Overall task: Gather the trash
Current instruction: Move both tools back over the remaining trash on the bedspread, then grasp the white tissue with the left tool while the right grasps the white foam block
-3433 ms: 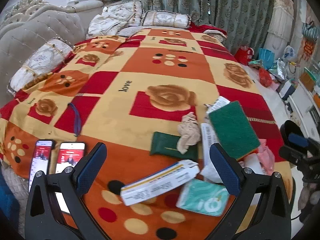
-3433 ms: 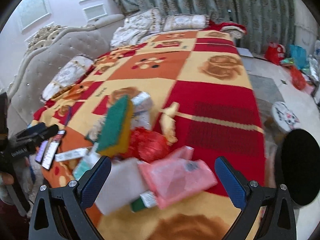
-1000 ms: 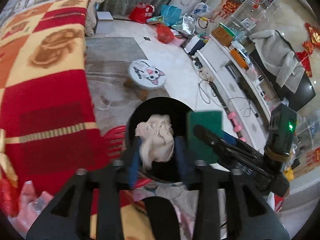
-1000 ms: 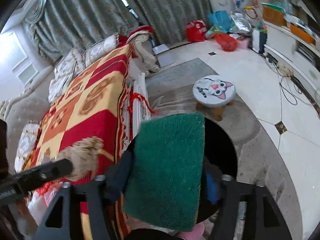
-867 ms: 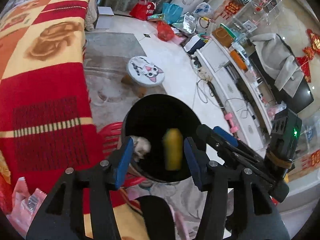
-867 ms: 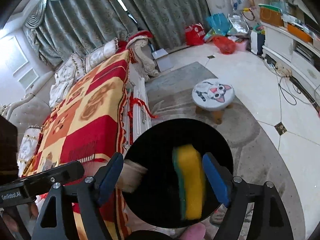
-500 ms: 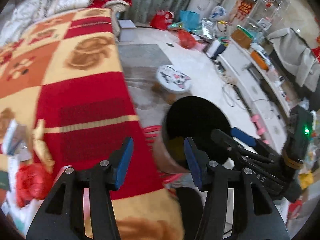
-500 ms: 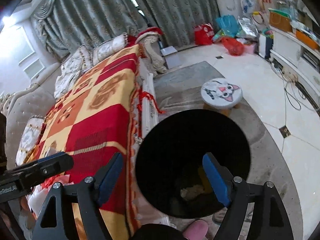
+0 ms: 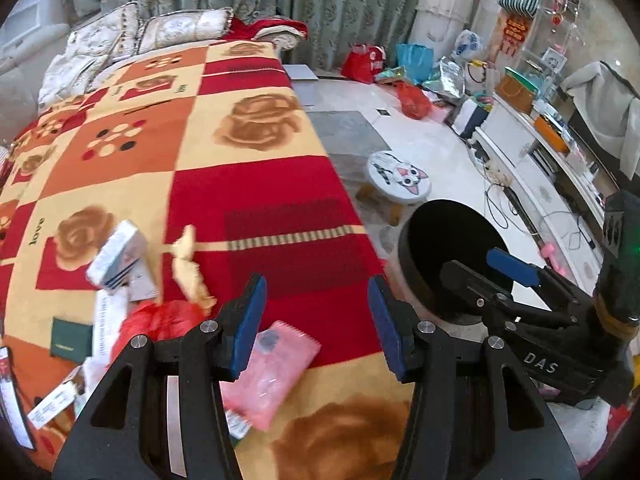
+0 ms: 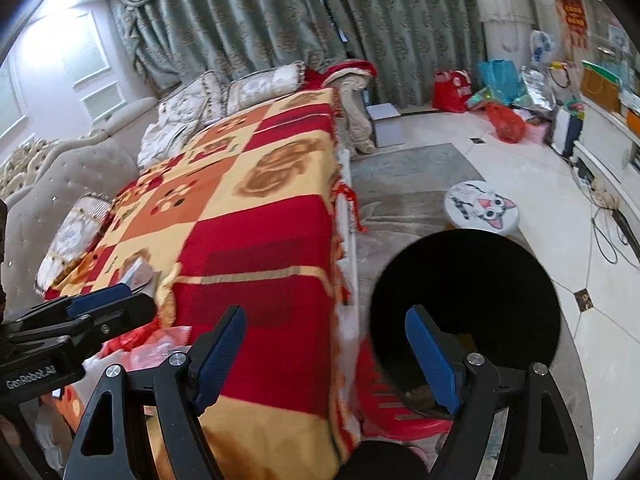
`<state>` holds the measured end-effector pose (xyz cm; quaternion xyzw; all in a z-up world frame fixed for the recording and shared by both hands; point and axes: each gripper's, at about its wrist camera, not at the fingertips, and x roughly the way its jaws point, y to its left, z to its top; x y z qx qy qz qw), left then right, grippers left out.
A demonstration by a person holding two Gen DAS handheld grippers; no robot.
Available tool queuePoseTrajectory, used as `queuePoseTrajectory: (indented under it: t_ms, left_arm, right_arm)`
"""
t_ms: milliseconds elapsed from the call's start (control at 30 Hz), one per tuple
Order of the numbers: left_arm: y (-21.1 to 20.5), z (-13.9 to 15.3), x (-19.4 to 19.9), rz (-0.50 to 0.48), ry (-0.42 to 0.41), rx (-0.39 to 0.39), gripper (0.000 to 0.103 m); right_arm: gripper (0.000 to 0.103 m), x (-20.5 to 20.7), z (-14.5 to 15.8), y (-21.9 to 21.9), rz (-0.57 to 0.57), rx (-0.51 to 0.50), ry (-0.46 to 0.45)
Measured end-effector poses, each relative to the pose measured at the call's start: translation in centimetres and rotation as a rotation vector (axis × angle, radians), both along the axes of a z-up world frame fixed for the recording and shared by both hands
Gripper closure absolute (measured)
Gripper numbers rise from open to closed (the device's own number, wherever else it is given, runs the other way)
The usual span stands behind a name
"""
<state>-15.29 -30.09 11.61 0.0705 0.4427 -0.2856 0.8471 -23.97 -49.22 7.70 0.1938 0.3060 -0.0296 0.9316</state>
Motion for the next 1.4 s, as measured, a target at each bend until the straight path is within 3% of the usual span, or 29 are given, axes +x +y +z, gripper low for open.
queuePoseTrajectory:
  t_ms: [533,833,933,1067,1300,1400]
  left_arm:
    - [13.5,0.7,1.9,0.171,0.012,0.000,0.052]
    - [20.6,0.1,2.9,0.284,0.010,0.029,0.052]
    - [21.9,-0.5,3.1,0.308,0.024,0.035,0.052]
    - [22.5,-1.3,3.1,0.312,0.045,0.036,0.052]
    - [22.8,-2.3,2.7,0.299,0.078,0.035,0.052]
    - [22.8,-2.4,2.6,0.283,0.088,0.028,0.052]
  right_arm:
    - [0.023,2.4,1.7,10.3,0.249,-0.007,0.004]
    - [0.023,2.8,1.1,17.7,0.486,0.033,0.049]
    - [0.023,3.1,0.5,20.1,0.554,0.055,0.068]
    - [0.023,3.4,0.3,22.8,0.599,-0.003,0.090]
    - [0.024,4.6,-1.3,25.5,0.592,-0.098,0.128]
    - [0.054,4.7,-1.8,24.7,0.598,-0.084,0.123]
